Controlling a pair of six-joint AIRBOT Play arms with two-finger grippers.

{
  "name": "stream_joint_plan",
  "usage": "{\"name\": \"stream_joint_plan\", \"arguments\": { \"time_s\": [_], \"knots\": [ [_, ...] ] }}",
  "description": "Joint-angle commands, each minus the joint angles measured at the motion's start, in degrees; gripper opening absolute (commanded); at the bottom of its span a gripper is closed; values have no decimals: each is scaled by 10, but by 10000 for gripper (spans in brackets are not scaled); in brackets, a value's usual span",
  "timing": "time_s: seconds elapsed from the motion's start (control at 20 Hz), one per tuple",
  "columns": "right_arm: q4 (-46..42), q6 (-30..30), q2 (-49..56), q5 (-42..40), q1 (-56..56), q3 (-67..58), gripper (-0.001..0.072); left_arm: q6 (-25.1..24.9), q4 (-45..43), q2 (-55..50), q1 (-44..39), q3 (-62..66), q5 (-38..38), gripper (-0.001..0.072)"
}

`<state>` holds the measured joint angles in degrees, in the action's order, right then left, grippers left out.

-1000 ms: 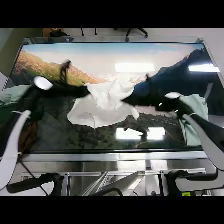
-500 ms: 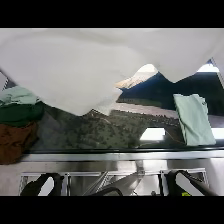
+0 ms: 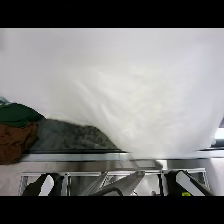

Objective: Fold the shirts.

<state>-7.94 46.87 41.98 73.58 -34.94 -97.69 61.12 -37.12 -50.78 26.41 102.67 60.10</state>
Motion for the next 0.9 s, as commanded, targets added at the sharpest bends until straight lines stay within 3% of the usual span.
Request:
{"name": "stream_joint_plan", "arguments": {
  "time_s": [0.0, 0.1, 0.25, 0.4, 0.45, 0.5, 0.55, 0.7, 0.85],
  "knots": [
    [37, -31, 76, 23, 51, 146, 16, -42, -25, -107, -136, -54, -10, 17],
    [6, -42, 135, -26, 90, 218, 16, -42, -103, -204, -236, -57, -57, 17],
    [-26, -82, 258, -112, 135, 249, 17, -40, -146, -367, -329, -43, -173, 17],
    [-5, -122, 374, -185, 168, 247, 19, -9, -161, -526, -356, 51, -162, 21],
    [16, -153, 402, -190, 176, 244, 108, 12, -161, -566, -354, 90, -145, 25],
    [34, -175, 421, -189, 181, 238, 294, 33, -160, -593, -345, 125, -124, 303],
    [37, -183, 428, -187, 181, 233, 345, 50, -157, -605, -335, 150, -102, 700],
    [10, -182, 404, -155, 154, 229, 344, 86, -157, -571, -288, 146, -38, 694],
    [-121, -97, 354, -71, 96, 230, 343, 120, -159, -500, -226, 77, 63, 695]
  ]
}}
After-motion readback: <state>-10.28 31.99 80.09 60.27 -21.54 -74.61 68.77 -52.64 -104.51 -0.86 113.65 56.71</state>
